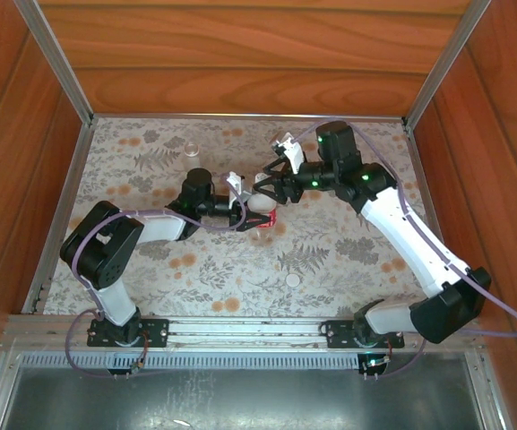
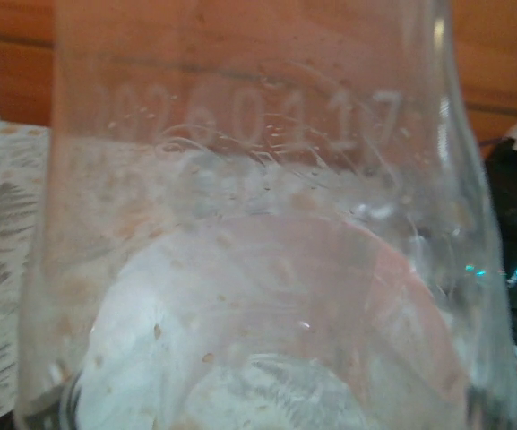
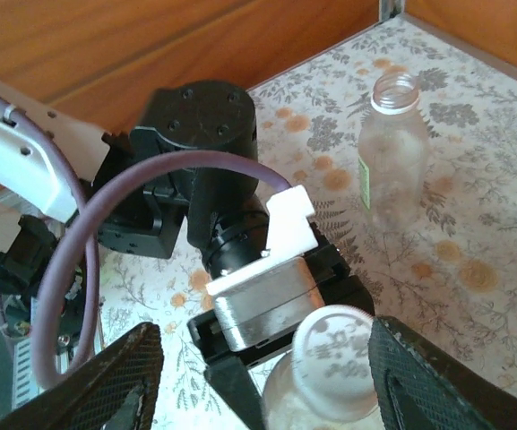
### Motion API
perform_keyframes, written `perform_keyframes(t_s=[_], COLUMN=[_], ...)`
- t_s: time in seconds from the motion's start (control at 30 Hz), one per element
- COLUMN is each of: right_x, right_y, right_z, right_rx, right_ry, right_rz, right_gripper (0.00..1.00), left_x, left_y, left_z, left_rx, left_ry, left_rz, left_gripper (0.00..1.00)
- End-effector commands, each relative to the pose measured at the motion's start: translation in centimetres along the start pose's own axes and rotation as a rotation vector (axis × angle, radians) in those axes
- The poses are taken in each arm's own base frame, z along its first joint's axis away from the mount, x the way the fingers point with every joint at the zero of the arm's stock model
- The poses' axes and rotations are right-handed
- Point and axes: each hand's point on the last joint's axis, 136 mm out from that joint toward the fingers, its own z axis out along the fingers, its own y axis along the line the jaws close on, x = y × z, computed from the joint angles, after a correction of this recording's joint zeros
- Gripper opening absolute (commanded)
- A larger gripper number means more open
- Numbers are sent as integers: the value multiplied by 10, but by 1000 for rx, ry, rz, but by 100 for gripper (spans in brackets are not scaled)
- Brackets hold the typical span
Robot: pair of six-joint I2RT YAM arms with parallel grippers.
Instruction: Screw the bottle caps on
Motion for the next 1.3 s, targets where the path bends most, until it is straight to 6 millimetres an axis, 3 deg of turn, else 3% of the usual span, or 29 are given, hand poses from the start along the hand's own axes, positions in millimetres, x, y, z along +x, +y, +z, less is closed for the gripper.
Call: perform_keyframes(t_s=[0.0, 0.17, 0.3, 0.43, 0.53, 0.63, 0.7, 0.87, 1.0, 1.13, 1.27], right_x=[-1, 2, 1, 6, 7, 4, 3, 3, 15, 21, 23], right_y=[14, 8, 8, 4, 3, -2, -18, -84, -111, -125, -127], right_z=[3, 10, 11, 12, 12, 13, 17, 21, 23, 32, 47], right_rx=[-101, -102, -115, -94, -88, -59, 20, 401, 675, 844, 842], right_ry=[19, 49, 53, 73, 79, 64, 57, -14, -64, -88, -80], right_rz=[-51, -47, -45, -39, -29, -6, 51, 283, 396, 453, 501], right_gripper=[63, 58, 45, 43, 26, 15, 7, 0, 0, 0, 2], left_x=[-21, -23, -24, -27, -27, -27, -30, -32, -32, -33, -34], left_y=[-20, -24, -23, -24, -22, -8, 8, 81, 124, 135, 126], left_z=[-2, -3, -3, -2, -2, -1, 0, -5, -16, -12, 4], left_rx=[122, 131, 130, 140, 127, 51, -45, -498, -848, -997, -1039], left_ry=[-36, -39, -40, -43, -43, -42, -46, -45, -14, 20, 68], left_rz=[52, 58, 58, 60, 55, 31, 27, 45, 104, 161, 244], left_gripper=[61, 61, 61, 61, 61, 60, 60, 59, 58, 58, 58])
